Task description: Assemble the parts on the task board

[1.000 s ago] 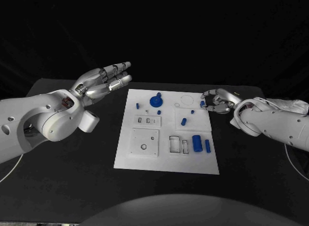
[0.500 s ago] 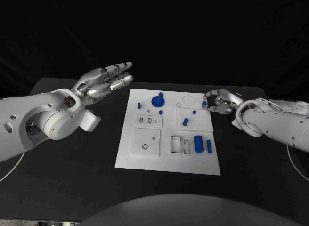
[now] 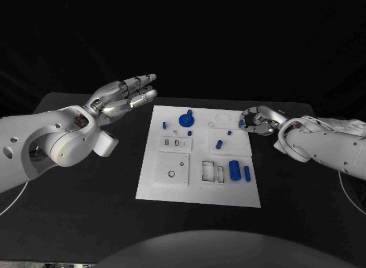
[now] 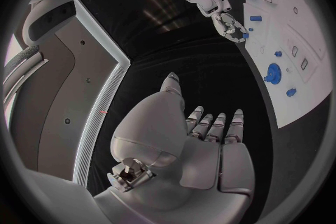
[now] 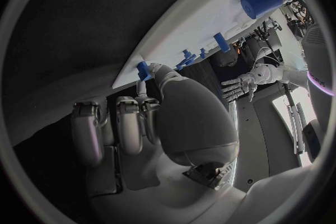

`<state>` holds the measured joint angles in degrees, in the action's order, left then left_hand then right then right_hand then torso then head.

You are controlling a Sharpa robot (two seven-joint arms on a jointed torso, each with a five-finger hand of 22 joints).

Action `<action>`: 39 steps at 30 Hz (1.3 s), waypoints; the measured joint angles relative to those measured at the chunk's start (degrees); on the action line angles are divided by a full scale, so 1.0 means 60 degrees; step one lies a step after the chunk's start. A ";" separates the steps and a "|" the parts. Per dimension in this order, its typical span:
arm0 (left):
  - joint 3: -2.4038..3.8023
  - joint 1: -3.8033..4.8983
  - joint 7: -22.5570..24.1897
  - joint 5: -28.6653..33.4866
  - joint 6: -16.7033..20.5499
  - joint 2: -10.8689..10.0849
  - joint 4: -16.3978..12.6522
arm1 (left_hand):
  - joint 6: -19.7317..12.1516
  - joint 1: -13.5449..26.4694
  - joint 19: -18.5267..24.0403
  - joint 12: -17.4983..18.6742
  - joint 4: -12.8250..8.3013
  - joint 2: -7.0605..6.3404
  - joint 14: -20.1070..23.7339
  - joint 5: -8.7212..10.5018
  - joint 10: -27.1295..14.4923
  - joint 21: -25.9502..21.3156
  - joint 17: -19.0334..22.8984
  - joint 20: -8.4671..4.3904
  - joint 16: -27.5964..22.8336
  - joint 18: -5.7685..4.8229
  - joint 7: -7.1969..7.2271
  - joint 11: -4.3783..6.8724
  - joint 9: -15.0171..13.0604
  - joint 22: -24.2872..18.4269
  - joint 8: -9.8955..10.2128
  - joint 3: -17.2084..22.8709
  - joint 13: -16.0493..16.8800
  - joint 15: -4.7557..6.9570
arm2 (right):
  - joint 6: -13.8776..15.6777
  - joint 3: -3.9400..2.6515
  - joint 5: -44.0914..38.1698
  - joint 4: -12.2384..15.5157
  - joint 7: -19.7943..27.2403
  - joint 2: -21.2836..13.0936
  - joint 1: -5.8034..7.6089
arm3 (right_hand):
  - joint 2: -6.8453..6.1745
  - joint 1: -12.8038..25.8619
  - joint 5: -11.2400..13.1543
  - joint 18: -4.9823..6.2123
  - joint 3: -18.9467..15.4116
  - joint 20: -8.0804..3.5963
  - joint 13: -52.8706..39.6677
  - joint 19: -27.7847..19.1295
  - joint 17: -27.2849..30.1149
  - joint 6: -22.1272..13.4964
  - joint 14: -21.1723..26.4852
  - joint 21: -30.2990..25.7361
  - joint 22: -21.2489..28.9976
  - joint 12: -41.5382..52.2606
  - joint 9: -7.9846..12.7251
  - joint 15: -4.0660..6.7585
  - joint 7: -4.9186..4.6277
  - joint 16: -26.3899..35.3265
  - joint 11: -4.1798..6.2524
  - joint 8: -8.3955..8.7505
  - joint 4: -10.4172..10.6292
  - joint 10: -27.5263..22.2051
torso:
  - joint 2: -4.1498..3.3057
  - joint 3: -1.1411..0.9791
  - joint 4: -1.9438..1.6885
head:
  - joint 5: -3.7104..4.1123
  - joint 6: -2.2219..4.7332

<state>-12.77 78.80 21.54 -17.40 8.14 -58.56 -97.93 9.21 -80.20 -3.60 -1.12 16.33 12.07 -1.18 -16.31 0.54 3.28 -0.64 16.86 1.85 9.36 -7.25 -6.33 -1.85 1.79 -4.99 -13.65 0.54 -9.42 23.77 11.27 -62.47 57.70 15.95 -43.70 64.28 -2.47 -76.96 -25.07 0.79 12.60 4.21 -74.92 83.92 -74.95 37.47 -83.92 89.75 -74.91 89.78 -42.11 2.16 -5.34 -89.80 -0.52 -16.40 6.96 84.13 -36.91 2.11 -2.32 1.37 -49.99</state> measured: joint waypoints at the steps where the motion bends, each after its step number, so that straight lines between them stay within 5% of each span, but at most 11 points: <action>1: 0.0000 0.0000 0.0002 -0.0002 -0.0001 -0.0003 -0.0006 | 0.0000 0.0000 0.0000 0.0000 0.0000 0.0000 0.0000 0.0000 0.0000 0.0007 0.0000 0.0000 0.0000 0.0001 0.0000 0.0000 0.0000 0.0000 0.0000 0.0000 0.0000 0.0000 | -0.0006 0.0000 0.0000 -0.0001 -0.0003 0.0002 0.0000 | 0.0000 0.0000 0.0000 0.0001 0.0000 0.0000 0.0000 0.0000 0.0000 0.0044 0.0000 0.0000 0.0000 0.0000 -0.0001 0.0000 0.0013 0.0000 0.0000 -0.0022 0.0000 0.0000 | 0.0001 -0.0001 0.0000 | -0.0002 0.0000; 26: -0.0001 0.0000 0.0005 -0.0026 -0.0008 -0.0072 -0.0039 | -0.0001 0.0000 0.0000 -0.0036 0.0000 0.0000 0.0000 0.0001 0.0035 0.0007 -0.0007 0.0000 0.0000 0.0000 0.0002 -0.0034 0.0000 0.0007 0.0000 0.0000 -0.0002 0.0000 | -0.0078 0.0000 -0.0014 -0.0025 -0.0075 0.0050 0.0000 | 0.0052 -0.0052 0.0000 0.0001 0.0145 0.0000 0.0001 0.0000 0.0003 0.0463 0.0000 0.0000 -0.0006 0.0000 -0.0105 0.0000 0.0021 0.0000 0.0000 -0.0518 -0.0094 0.0000 | 0.0001 -0.0004 0.0004 | -0.0028 0.0000; 39: -0.0001 0.0000 -0.0001 -0.0029 -0.0006 -0.0140 -0.0066 | -0.0001 0.0000 0.0001 -0.0035 0.0026 0.0000 0.0000 0.0001 0.0035 0.0007 -0.0006 0.0000 0.0000 0.0000 0.0002 -0.0033 0.0000 0.0007 0.0000 -0.0025 -0.0002 0.0000 | 0.0272 0.0000 -0.0016 0.0144 -0.0066 -0.0020 0.0020 | 0.0117 -0.0134 0.0006 0.0001 0.0209 0.0000 0.0002 0.0000 0.0004 0.0869 0.0000 0.0000 -0.0005 0.0000 -0.0132 0.0000 0.0017 0.0000 0.0000 -0.0857 -0.0106 0.0000 | 0.0003 -0.0001 0.0008 | -0.0075 0.0000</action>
<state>-12.78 78.79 21.54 -17.57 8.10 -59.39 -98.33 9.21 -80.20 -3.60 -1.33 16.48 12.07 -1.18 -16.30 0.74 3.33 -0.68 16.87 1.85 9.36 -7.24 -6.53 -1.86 1.83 -4.99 -13.80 0.53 -9.42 25.40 11.27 -62.56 58.57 15.56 -43.82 64.40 -1.76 -77.77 -25.03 0.80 13.85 4.21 -74.91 83.92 -74.93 42.68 -83.92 89.75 -74.94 89.78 -42.90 2.16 -5.24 -89.80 -0.52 -21.54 6.33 84.14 -36.89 2.10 -2.27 0.92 -49.99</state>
